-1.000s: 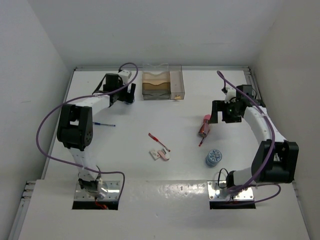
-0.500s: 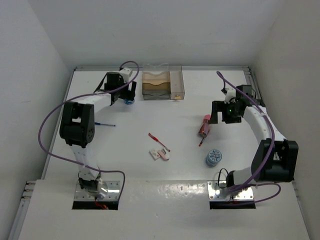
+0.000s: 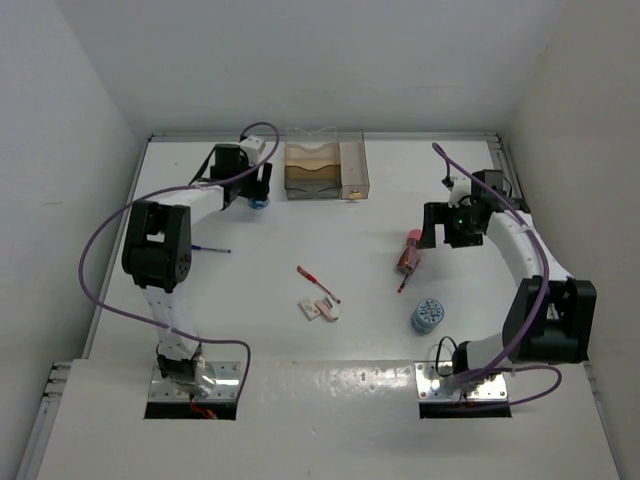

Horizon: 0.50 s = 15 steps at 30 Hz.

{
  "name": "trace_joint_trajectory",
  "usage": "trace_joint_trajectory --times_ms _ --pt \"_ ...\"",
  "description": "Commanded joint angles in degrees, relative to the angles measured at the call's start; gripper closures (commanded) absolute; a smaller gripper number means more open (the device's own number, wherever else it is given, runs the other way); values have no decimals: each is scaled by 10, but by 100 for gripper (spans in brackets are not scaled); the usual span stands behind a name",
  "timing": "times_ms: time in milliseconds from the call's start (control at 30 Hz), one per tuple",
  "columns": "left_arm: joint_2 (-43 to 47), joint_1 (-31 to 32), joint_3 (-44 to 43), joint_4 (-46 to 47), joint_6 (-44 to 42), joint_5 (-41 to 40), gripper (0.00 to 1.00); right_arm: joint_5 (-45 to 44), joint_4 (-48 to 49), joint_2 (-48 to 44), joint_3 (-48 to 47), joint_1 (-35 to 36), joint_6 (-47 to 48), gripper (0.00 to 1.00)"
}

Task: Sort the stationery into containers
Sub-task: Pick up the stationery from the center of the board.

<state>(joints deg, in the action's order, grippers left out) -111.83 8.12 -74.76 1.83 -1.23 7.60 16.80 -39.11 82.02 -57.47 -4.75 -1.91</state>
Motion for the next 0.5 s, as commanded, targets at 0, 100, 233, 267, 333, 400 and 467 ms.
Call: trace_joint_trajectory --times_ms 0,100,233,267,333,400,467 --pt "-9 -4 -28 18 -6 -2 19 -4 6 4 -26 -2 6 1" --pt "-17 -4 -42 9 -9 -5 36 -6 7 7 -28 -2 8 1" --pt "-20 -5 -48 -6 -11 -1 47 -10 7 7 -28 -3 9 1" --pt "-19 -4 -48 -7 -15 0 48 -10 7 7 -27 -3 8 1" --pt "-16 -5 -51 -8 -18 1 54 -9 9 5 -26 -3 9 2" --pt "-11 -5 -66 -14 -17 2 64 -10 8 4 -24 -3 9 2" --pt "-4 -3 -99 -39 -18 14 77 -10 9 4 -22 -3 9 2"
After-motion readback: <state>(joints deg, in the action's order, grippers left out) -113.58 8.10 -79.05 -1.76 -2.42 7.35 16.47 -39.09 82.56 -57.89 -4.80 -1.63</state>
